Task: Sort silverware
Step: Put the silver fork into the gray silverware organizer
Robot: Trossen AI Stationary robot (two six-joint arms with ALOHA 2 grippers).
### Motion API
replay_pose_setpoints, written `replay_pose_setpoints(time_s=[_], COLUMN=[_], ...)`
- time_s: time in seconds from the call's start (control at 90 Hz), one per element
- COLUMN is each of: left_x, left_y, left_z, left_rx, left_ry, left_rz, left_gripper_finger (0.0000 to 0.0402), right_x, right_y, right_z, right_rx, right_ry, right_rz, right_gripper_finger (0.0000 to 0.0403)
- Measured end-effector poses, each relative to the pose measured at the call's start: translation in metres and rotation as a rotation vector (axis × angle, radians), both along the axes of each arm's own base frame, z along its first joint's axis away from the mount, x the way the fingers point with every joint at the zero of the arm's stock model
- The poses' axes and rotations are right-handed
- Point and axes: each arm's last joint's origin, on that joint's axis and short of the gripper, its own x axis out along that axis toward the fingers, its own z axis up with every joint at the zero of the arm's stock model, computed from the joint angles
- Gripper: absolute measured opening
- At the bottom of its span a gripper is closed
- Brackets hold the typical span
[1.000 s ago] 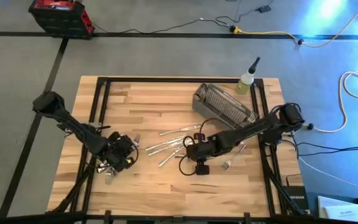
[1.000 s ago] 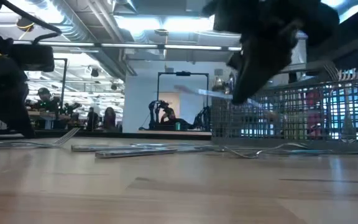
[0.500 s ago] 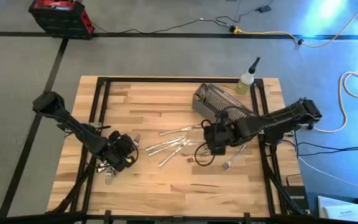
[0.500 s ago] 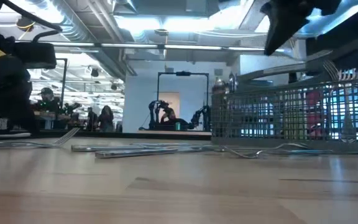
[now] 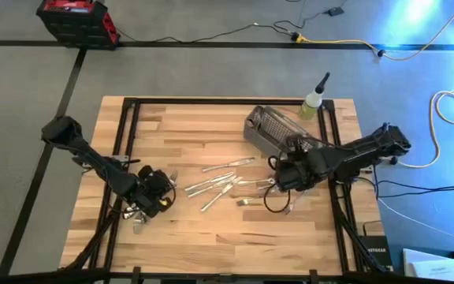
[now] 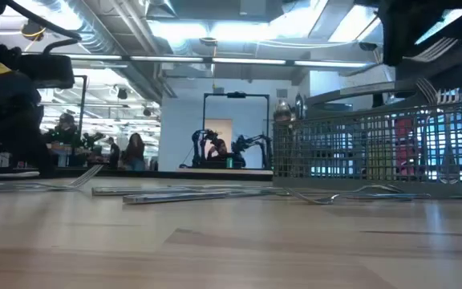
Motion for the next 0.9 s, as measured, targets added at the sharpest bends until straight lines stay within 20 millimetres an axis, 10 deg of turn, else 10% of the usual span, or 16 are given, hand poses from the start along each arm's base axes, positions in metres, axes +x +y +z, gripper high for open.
replay_pose_setpoints(time_s=[0.9], left_x=[0.000], left_y=[0.000], left_z=[0.000], left_rx=[0.005], left_ry=[0.003], left_rz=[-0.005], left_gripper_finger=[0.0008], right_x=[-0.004], right_y=[0.008], right_z=[0.011], right_rx=[-0.591], right_ry=[0.513], right_rz=[0.813], right_gripper_finger=[0.0000])
